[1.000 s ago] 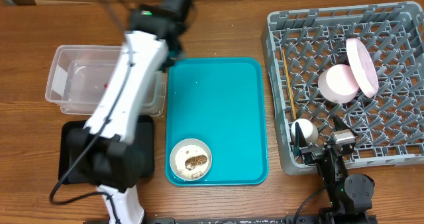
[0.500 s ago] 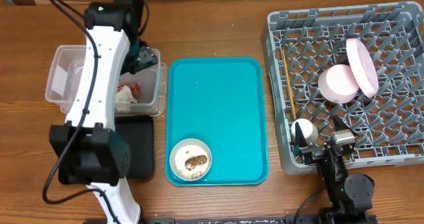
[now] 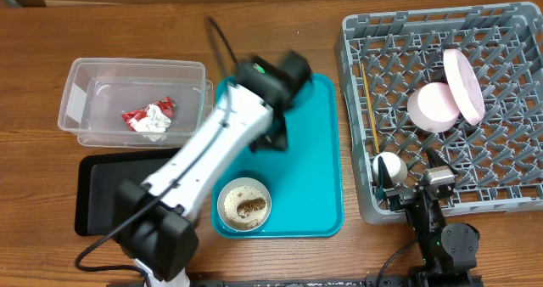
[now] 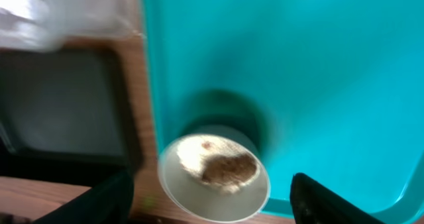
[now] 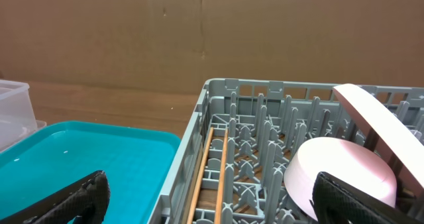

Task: Sort waste into correct bins and load items into the dishwasher
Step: 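Grasp the small white bowl of food scraps with the left gripper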

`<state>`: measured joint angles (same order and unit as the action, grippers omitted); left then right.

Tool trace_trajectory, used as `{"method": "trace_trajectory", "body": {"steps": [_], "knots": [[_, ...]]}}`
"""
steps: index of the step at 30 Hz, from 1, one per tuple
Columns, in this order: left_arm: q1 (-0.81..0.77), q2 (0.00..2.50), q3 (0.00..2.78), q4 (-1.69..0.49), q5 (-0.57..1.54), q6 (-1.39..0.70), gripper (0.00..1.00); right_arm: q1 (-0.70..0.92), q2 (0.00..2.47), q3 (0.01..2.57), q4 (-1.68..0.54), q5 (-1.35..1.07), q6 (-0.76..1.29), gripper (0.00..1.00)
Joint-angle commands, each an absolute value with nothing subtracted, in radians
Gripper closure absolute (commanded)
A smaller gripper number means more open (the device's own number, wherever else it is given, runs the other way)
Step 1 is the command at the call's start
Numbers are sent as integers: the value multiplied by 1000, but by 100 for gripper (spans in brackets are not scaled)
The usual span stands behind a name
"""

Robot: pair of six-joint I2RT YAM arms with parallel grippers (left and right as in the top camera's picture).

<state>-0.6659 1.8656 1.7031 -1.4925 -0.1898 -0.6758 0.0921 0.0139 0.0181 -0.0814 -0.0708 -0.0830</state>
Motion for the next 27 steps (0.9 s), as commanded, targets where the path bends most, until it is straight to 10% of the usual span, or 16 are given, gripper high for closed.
{"method": "trace_trajectory", "body": {"steps": [1, 4, 27], "knots": [[-758, 1868, 1583, -1449, -163, -728, 28, 93, 5, 8, -77, -64, -86, 0], [-823, 1868, 1483, -1380, -163, -795, 44, 93, 5, 8, -77, -64, -86, 0], [-896, 1874, 1224, -1052, -192, -698, 68, 93, 5, 8, -77, -64, -86, 0]]}}
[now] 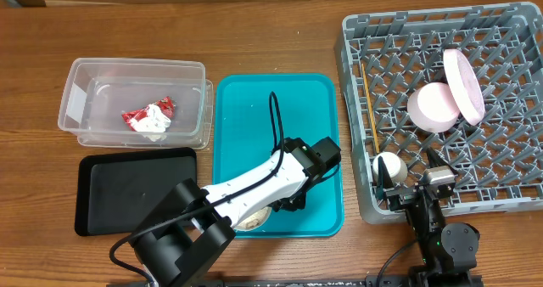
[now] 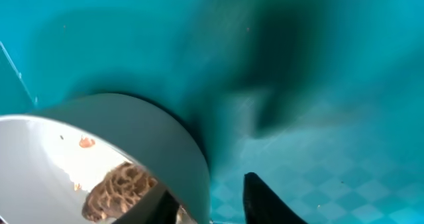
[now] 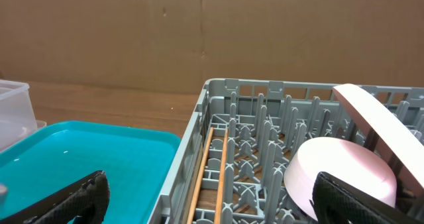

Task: Sort waste into correct bins and load items into the dishwasher
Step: 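Grasp the small white bowl of food scraps with the left gripper, then tip the bowl over the black tray to dump the scraps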

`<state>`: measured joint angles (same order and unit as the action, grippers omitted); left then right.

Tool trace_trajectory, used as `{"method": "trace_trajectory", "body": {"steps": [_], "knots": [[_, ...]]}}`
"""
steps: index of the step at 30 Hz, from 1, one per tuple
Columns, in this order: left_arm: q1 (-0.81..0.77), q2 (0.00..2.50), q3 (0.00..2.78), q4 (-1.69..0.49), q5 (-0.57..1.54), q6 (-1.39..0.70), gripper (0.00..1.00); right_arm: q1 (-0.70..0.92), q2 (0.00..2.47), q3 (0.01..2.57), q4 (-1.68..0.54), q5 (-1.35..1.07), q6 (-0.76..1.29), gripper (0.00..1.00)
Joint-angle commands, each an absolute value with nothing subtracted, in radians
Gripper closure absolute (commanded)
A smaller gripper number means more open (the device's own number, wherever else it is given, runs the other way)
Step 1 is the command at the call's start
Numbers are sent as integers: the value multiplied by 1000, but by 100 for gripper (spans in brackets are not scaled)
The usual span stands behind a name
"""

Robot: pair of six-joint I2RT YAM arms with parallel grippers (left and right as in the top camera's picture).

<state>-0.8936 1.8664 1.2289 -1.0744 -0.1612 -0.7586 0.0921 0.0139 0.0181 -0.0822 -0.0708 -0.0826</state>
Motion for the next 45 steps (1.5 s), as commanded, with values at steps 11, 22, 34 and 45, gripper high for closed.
{"method": "trace_trajectory", "body": {"steps": [11, 22, 34, 45], "knots": [[-895, 1919, 1206, -1035, -256, -672, 96, 93, 5, 8, -77, -64, -86, 0], [-859, 1901, 1366, -1169, -273, -707, 96, 93, 5, 8, -77, -64, -86, 0], [-572, 1595, 1422, -1238, 12, -661, 96, 93, 5, 8, -77, -64, -86, 0], [-43, 1348, 1194, -1151, 483, -365, 95, 93, 5, 8, -77, -64, -86, 0]]}}
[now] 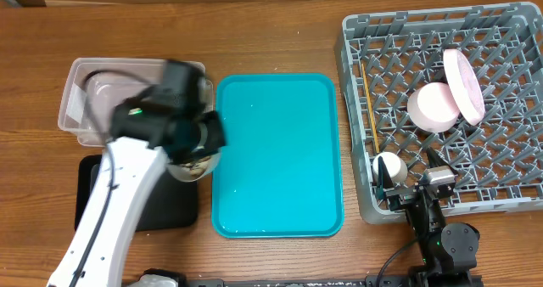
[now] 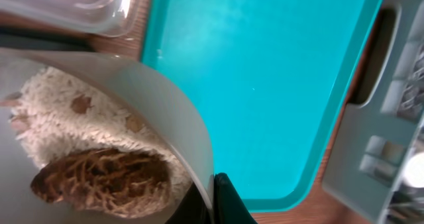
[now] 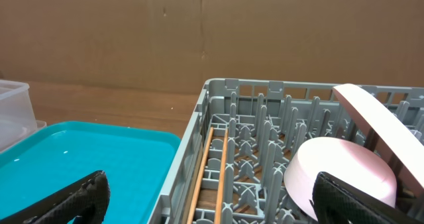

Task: Sort waste into correct bins and load items into the dishwasher
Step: 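Tip the bowl over the black tray to dump the scraps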

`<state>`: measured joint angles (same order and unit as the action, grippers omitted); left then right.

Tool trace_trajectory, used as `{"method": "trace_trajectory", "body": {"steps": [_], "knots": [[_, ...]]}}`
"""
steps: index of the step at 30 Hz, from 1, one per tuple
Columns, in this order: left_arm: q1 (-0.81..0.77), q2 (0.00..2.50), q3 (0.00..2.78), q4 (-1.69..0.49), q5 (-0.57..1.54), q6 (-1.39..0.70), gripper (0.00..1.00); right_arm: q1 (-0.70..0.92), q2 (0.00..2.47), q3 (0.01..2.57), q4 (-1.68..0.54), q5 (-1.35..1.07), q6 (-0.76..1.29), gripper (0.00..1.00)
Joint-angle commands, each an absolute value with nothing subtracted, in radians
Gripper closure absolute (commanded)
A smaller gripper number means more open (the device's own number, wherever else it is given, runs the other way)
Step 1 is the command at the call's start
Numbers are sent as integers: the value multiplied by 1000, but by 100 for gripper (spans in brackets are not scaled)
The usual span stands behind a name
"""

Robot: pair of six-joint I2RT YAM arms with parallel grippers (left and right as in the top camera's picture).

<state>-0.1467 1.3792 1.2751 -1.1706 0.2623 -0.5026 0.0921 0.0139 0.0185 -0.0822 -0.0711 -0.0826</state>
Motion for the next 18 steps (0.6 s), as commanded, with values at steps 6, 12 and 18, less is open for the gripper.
{"method": "trace_trajectory", "body": {"steps": [6, 12, 18], "knots": [[276, 1320, 1021, -1082, 809, -138, 95, 93, 5, 8, -77, -64, -86, 0], [537, 1322, 838, -985, 1106, 37, 95, 93, 5, 8, -77, -64, -86, 0], [718, 1328, 731, -971, 1365, 211, 96, 93, 5, 8, -77, -64, -86, 0]]}}
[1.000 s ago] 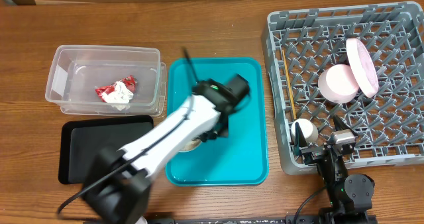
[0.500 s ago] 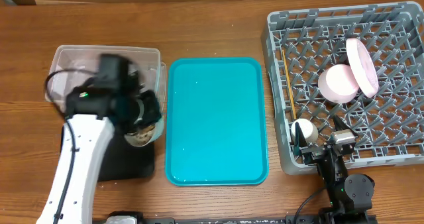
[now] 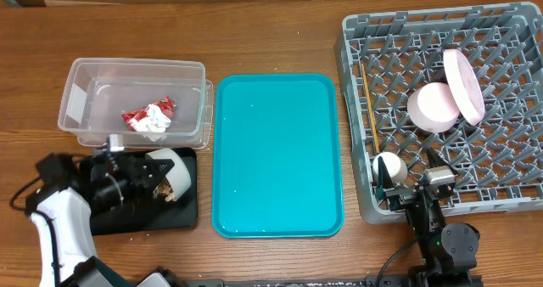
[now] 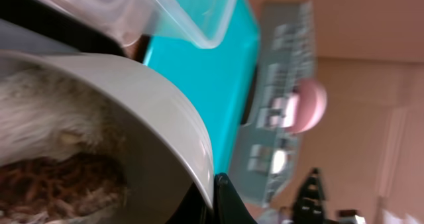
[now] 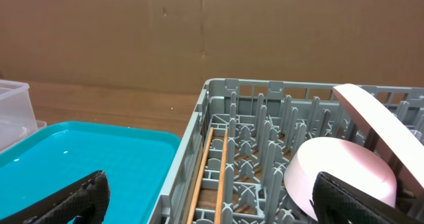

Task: Sort waste into correct bins and load items into the dishwasher
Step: 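Tip the bowl over the black tray to dump the scraps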

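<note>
A white bowl [image 3: 170,170] lies tipped on its side over the black tray [image 3: 102,222], mouth toward the tray's front. My left gripper [image 3: 146,175] is shut on its rim. In the left wrist view the bowl [image 4: 142,118] fills the frame, with rice and brown food [image 4: 59,177] inside and the left gripper [image 4: 213,196] pinching the rim. My right gripper [image 5: 215,207] stands open at the dish rack's [image 3: 509,19] front left corner, holding nothing.
A clear bin [image 3: 81,100] holding a red and white wrapper [image 3: 149,117] sits behind the black tray. The teal tray [image 3: 276,155] lies in the middle. The rack holds a pink bowl [image 3: 431,107], a pink plate [image 3: 465,85], chopsticks [image 3: 371,109] and a white cup [image 3: 389,165].
My left arm has moved from beside the bin to the table's front left. The bowl, upright before, is now tipped sideways over the black tray. The right arm has not moved.
The bowl of food stood at the front of the teal tray, with my left gripper open above the tray. Then the gripper was down at the bowl's rim. Later it held the bowl upright beside the bin. Now the bowl is tipped over the black tray.
</note>
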`<state>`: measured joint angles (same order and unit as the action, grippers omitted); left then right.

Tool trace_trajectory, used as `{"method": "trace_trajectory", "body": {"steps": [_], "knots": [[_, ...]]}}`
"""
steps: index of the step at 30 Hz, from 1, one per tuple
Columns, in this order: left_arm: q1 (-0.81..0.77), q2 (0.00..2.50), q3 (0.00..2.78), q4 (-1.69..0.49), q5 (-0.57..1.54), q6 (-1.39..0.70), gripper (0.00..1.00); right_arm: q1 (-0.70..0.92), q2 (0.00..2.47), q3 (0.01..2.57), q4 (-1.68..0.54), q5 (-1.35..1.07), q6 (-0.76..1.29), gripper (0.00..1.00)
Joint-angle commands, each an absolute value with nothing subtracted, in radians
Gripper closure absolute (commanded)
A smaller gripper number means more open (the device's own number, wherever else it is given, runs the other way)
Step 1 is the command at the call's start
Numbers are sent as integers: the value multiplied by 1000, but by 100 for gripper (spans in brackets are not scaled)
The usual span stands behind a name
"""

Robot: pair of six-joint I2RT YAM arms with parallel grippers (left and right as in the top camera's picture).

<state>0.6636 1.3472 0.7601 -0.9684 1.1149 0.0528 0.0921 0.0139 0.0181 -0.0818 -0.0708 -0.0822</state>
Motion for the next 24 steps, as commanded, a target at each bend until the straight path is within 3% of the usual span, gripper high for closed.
{"method": "trace_trajectory", "body": {"steps": [1, 5, 11, 20, 24], "knots": [[737, 1328, 723, -971, 1398, 224, 96, 93, 5, 8, -77, -64, -86, 0], [795, 1328, 705, -970, 1526, 262, 96, 93, 5, 8, -77, -64, -86, 0], [825, 1328, 698, -1021, 1536, 290, 96, 93, 5, 8, -77, -64, -86, 0], [826, 1328, 689, -1024, 1474, 330, 96, 93, 5, 8, -77, -64, -86, 0], [826, 1328, 689, -975, 1381, 233, 96, 93, 5, 8, -77, -64, -86, 0]]}}
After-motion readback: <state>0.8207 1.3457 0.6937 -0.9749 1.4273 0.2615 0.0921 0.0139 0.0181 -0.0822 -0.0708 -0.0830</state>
